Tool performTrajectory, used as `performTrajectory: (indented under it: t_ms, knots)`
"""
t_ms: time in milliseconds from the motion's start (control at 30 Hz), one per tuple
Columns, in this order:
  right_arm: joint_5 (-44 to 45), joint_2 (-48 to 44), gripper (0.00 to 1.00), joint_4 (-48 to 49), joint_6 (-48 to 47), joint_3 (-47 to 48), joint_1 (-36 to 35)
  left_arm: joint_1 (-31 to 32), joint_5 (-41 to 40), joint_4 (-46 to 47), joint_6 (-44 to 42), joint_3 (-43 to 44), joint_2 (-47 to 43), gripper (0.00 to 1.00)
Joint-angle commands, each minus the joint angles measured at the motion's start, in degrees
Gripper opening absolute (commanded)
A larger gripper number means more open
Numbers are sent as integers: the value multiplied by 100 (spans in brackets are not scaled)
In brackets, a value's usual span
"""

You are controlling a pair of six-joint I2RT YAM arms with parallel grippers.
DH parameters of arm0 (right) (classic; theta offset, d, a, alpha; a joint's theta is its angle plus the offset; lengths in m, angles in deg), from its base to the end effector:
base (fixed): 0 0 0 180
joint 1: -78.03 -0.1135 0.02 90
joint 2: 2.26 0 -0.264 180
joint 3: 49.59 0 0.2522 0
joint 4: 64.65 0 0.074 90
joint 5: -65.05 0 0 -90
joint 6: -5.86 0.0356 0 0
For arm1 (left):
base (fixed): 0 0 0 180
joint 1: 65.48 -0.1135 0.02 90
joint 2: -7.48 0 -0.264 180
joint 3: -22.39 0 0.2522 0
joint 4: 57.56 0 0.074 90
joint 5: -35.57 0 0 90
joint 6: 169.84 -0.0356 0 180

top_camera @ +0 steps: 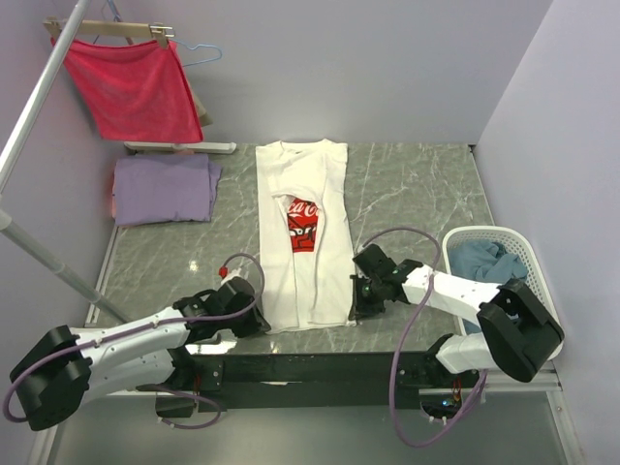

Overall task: Fold and stack the t-shirts
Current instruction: Grab the bottom of the folded rectangular tshirt with both arms, then fold the folded rectangular tshirt in 1/3 of the way

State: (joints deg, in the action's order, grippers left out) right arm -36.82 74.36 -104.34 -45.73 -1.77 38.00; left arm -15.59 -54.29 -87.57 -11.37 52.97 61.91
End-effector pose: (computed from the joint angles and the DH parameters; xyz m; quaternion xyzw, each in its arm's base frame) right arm 0.1636 0.1470 0.1476 -0.0331 0.9768 0.1961 0.0796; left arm 0.1041 -0.1238 0.1378 -0.1531 0.9383 -0.2670 0.1579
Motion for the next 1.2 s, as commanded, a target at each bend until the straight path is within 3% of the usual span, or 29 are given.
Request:
performTrajectory:
  t_ms: [0,267,433,633,767,1167]
  knots:
    - [37,-383,0,-219,-185,-260,-31,258,-338,-738,-158,277,339,1]
    - [-218,-1912,0,-1008,-106,-190,-31,1154,-743,-1714,368,1174,261,1]
    - [-52,-2239,0,-1361,-185,266,-31,1374,-1260,-2249,528,1639,85,1]
    - [598,-1537,0,-1151,-527,1205,91,1331,-2569,-2751,80,2764,506,1]
    - [924,-695,1,-984,-923,1936,424,980,-3274,-2473,-482,3458,1059,1]
    - [670,1802,2,-791,-1846,4072,1322,-945,-2634,-310,-2460,3863,2429,1]
